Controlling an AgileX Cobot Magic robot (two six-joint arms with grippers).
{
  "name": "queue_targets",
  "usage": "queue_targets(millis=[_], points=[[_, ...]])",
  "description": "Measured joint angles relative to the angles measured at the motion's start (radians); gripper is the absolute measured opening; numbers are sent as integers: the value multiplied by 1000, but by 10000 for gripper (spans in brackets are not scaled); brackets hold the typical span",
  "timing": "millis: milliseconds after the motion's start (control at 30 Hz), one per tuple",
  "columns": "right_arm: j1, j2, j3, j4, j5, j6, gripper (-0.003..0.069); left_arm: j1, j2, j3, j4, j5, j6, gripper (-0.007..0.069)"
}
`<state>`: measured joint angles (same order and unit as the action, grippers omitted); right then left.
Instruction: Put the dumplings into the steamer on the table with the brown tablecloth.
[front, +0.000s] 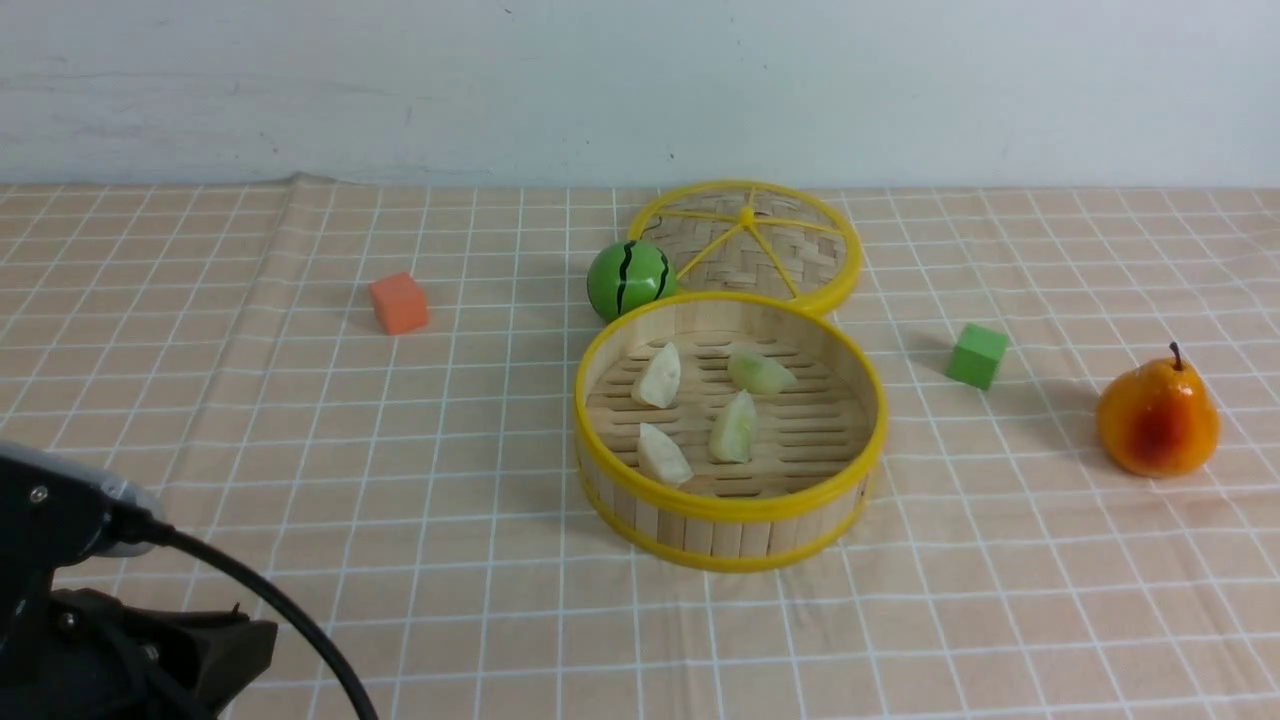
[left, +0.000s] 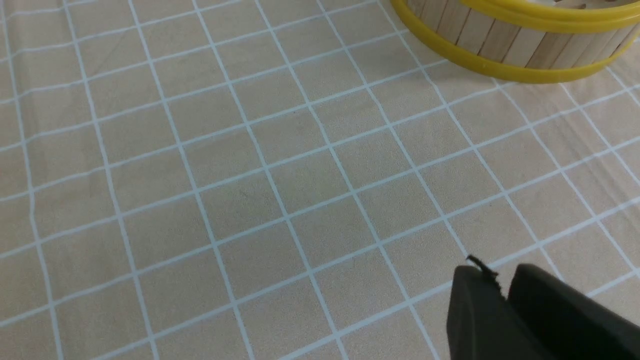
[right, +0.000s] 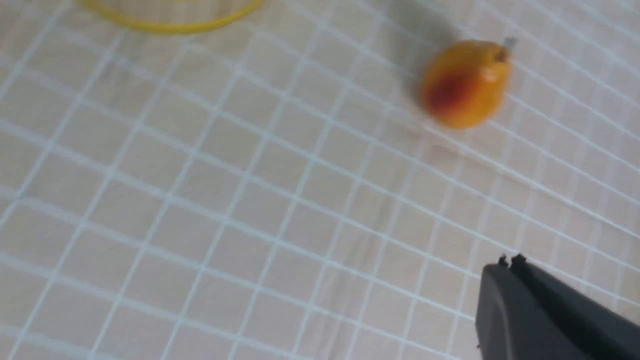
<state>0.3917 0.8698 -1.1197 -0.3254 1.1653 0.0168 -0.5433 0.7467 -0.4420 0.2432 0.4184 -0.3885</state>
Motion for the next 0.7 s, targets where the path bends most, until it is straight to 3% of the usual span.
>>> queue_targets(millis=[100,300,533,700], points=[[0,-190,174,-60,-199,123,-10,0,0,0,0,0,0,99],[0,-491,510,-7,-634,390,-3,0,0,0,0,0,0,106],[0,-619,814,17,-1056,629,0,0,0,0,0,0,0,111],[0,-621,935,-18,-1108,657,3,0,0,0,0,0,0,113]])
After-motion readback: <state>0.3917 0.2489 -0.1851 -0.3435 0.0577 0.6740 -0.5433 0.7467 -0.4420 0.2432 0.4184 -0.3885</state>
